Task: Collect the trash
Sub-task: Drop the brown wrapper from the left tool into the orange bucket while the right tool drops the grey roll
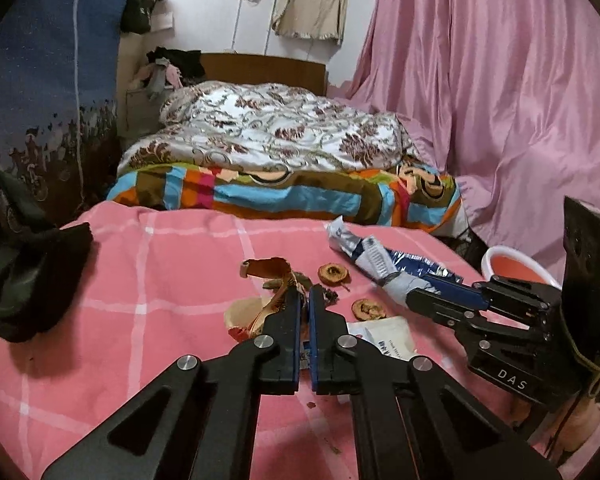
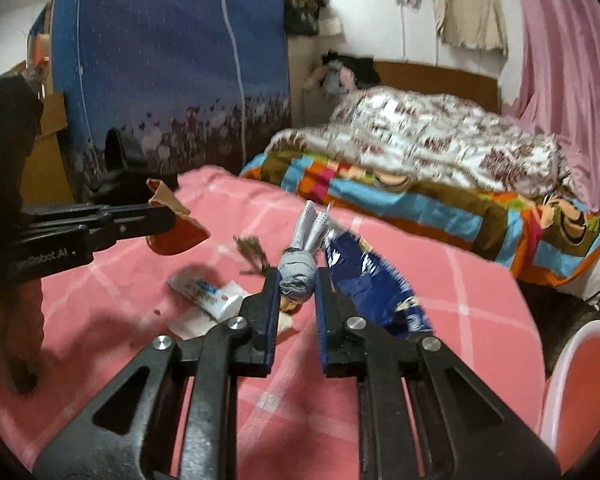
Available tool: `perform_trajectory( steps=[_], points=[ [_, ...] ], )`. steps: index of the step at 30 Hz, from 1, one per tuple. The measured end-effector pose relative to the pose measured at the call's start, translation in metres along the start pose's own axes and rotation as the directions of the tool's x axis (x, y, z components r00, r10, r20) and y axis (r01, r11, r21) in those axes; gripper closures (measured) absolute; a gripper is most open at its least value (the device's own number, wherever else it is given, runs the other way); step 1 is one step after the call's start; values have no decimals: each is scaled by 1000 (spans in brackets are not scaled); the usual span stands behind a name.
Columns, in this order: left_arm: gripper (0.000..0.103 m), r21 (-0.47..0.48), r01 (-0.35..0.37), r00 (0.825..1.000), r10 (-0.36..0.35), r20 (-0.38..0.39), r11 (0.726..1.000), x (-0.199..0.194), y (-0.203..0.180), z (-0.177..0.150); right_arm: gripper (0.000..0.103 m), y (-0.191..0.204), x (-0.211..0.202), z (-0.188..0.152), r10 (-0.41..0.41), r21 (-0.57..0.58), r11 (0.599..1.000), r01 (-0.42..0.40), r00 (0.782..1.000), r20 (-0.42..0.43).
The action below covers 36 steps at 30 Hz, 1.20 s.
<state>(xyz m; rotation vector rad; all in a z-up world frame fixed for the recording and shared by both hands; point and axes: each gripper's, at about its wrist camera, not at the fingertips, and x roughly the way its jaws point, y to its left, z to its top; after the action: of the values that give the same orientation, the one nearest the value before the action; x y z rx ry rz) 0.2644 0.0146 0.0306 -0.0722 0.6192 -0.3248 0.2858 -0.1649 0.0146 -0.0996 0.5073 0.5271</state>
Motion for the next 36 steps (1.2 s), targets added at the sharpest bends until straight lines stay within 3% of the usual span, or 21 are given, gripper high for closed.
perform_trajectory(
  steps=[3, 7, 13, 19, 22, 26, 36],
  points=[
    [101, -13, -2, 999, 3, 49, 1000, -12, -1, 4, 79, 2, -20, 3, -24, -3, 1000, 24, 996, 88],
    [101, -1, -1, 992, 1, 126, 1000, -31, -12, 11, 79, 3, -54, 9, -75, -17, 997, 80, 973, 220],
    [101, 87, -1, 969, -20, 246, 996, -55, -49, 23, 79, -13, -98, 12, -146, 29, 989, 146, 921, 360],
    [101, 221, 7, 930, -87, 356, 975, -74, -101, 35, 79, -41, -143, 5, -239, 113, 971, 211, 860, 450],
    [101, 283, 28, 913, -140, 384, 959, -79, -128, 37, 79, -56, -167, -1, -293, 160, 956, 245, 828, 478],
    [101, 357, 62, 896, -210, 391, 932, -77, -163, 34, 79, -75, -189, -11, -347, 203, 937, 283, 807, 478],
    [101, 475, 172, 872, -357, 334, 863, -54, -241, 23, 79, -115, -235, -49, -473, 268, 880, 392, 772, 424]
  ],
)
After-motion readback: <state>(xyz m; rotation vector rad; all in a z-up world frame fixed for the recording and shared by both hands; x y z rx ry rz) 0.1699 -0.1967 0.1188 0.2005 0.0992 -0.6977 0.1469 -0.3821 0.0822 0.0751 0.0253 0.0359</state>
